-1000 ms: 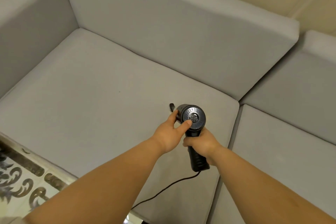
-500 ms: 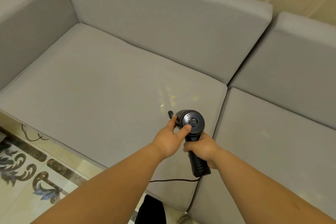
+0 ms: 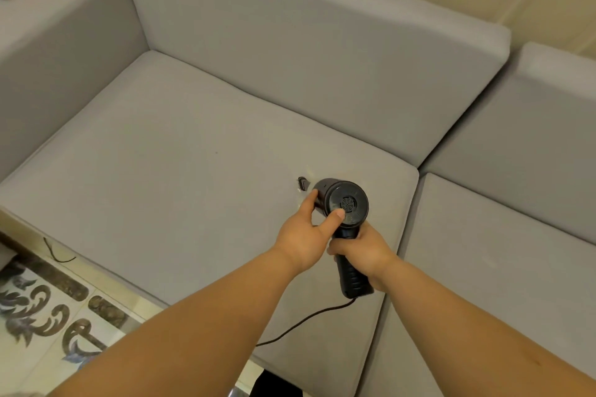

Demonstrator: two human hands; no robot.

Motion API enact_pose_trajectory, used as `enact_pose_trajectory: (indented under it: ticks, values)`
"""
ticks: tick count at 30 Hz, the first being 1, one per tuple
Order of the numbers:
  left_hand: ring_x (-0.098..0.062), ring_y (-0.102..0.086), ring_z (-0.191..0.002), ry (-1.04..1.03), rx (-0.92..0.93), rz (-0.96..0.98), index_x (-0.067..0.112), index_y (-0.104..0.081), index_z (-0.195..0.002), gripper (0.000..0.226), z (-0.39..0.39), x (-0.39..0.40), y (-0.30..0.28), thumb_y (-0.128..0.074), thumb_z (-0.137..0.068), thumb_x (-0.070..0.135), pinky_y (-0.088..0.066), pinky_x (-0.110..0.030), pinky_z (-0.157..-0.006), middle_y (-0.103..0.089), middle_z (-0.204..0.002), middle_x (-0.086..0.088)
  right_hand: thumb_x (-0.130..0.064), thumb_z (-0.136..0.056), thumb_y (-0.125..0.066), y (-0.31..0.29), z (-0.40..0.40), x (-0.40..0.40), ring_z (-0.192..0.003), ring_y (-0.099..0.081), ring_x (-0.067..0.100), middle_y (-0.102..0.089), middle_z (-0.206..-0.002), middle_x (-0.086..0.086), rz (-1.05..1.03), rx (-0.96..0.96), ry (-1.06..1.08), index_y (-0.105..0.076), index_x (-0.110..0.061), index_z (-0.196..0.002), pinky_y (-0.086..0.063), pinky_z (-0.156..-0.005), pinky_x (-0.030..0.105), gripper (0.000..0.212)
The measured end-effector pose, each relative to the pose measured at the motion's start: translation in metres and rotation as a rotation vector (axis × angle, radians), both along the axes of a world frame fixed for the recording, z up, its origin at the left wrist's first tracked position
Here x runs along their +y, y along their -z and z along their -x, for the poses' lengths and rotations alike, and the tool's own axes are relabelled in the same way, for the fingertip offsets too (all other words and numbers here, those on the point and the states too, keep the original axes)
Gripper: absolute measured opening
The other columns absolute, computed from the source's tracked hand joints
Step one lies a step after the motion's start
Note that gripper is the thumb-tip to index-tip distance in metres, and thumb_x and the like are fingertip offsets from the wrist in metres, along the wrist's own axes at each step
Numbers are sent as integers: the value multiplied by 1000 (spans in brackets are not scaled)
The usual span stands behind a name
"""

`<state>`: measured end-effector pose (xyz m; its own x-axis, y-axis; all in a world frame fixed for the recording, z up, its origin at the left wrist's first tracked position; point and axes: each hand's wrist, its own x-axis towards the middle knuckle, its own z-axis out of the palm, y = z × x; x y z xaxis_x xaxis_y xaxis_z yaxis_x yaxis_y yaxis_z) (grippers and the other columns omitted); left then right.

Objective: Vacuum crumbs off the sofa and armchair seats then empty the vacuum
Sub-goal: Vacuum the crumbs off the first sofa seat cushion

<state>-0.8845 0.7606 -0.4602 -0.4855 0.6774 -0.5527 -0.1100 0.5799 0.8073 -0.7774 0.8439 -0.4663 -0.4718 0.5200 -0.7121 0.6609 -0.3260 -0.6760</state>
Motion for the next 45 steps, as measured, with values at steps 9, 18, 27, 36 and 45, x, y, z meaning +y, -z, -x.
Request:
enact_pose_trajectory:
  ticks: [9,18,27,36,45]
  values:
    - [-20,-37,-135,57,-19,52,34,-19,-150,75,62,27,23,-54,-87,55,-30,-25,-96,-38,-149,4,0,-75,-72,26,58,24,-83,-60,29,-63,-93,11,32,-36,22,-54,-15,-114,-52,-79,42,45]
    - [-18,-37,-135,70,-55,46,33,-20,-150,76,30,5,24,-55,-86,55,-31,-25,-98,-38,-149,6,2,-74,-72,26,23,9,-81,-60,29,-62,-89,11,79,-76,-9,-57,-9,-114,-51,-71,37,45]
    - [-18,-37,-135,70,-64,52,33,-20,-150,78,-40,-37,23,-56,-85,56,-32,-26,-99,-38,-149,6,3,-73,-72,25,-46,-33,-79,-59,30,-61,-87,12,97,-74,-28,-57,-8,-110,-52,-71,39,42]
    - [-18,-37,-136,53,-58,40,31,-21,-150,76,-70,-55,17,-57,-86,54,-32,-28,-103,-39,-149,4,2,-71,-71,19,-76,-52,-75,-59,29,-62,-84,12,59,-54,-20,-58,-11,-106,-52,-71,39,40]
    - [-17,-37,-135,10,-24,9,33,-19,-150,77,-25,-33,7,-57,-86,53,-30,-22,-96,-38,-149,6,1,-71,-72,14,-27,-28,-77,-60,30,-64,-85,12,7,-20,-6,-58,-8,-108,-52,-69,38,41]
